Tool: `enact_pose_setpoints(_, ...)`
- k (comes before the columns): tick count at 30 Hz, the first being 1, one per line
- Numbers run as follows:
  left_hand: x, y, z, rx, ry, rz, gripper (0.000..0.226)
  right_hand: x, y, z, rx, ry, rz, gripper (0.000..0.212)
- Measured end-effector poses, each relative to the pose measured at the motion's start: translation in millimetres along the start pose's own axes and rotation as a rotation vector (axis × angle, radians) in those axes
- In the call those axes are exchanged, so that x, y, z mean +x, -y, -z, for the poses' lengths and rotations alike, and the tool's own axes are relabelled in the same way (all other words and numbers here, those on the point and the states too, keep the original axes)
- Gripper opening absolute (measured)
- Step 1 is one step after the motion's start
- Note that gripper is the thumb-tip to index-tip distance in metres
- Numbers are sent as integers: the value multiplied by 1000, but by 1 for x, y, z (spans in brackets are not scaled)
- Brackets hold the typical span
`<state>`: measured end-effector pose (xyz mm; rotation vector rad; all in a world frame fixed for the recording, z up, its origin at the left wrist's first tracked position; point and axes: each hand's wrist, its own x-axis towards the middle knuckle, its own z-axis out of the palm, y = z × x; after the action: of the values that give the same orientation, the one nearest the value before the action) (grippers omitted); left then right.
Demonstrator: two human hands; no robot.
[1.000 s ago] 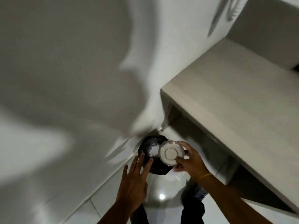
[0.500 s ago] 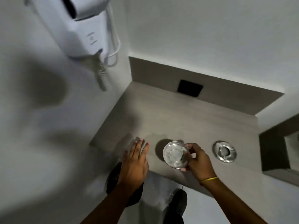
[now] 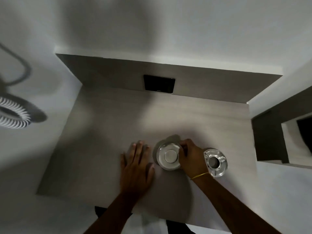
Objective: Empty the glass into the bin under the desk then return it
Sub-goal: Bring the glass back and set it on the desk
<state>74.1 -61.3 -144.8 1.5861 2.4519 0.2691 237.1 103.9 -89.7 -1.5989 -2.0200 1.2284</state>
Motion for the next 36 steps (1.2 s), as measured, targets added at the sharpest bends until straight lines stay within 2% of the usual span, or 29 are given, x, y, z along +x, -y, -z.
enact_pose_setpoints(8, -1, 3, 0, 20, 10, -1, 76, 1, 9, 10, -238, -43, -35, 10)
enact_pose_setpoints(16, -1, 2, 1, 28, -36, -16, 73, 8, 1, 26, -174, 64, -10, 10)
enact_pose_setpoints(18, 0, -2, -2, 18, -33, -44, 73, 3, -6, 40, -184, 49, -20, 8)
enact_pose_setpoints(20, -4, 1, -2, 38, -31, -44, 74, -5, -12, 52, -243, -1, 45, 9)
enact_pose_setpoints(22, -5, 5, -3, 51, -27, -46, 75, -11, -18, 65, -370, -24, 83, 19)
enact_pose_setpoints(26, 6, 0, 0, 50, -10, -33, 76, -24, -20, 84, -589, 69, -54, 74)
enact_pose_setpoints(27, 6, -2, 0, 50, -8, -28, 76, -27, -19, 84, -604, 102, -94, 83)
enact_pose_setpoints(29, 3, -2, -1, 61, -5, -27, 75, -32, -20, 79, -642, 147, -113, 90)
enact_pose_setpoints(36, 0, 3, -2, 78, -3, -36, 74, -30, -6, 63, -850, 154, -168, 93)
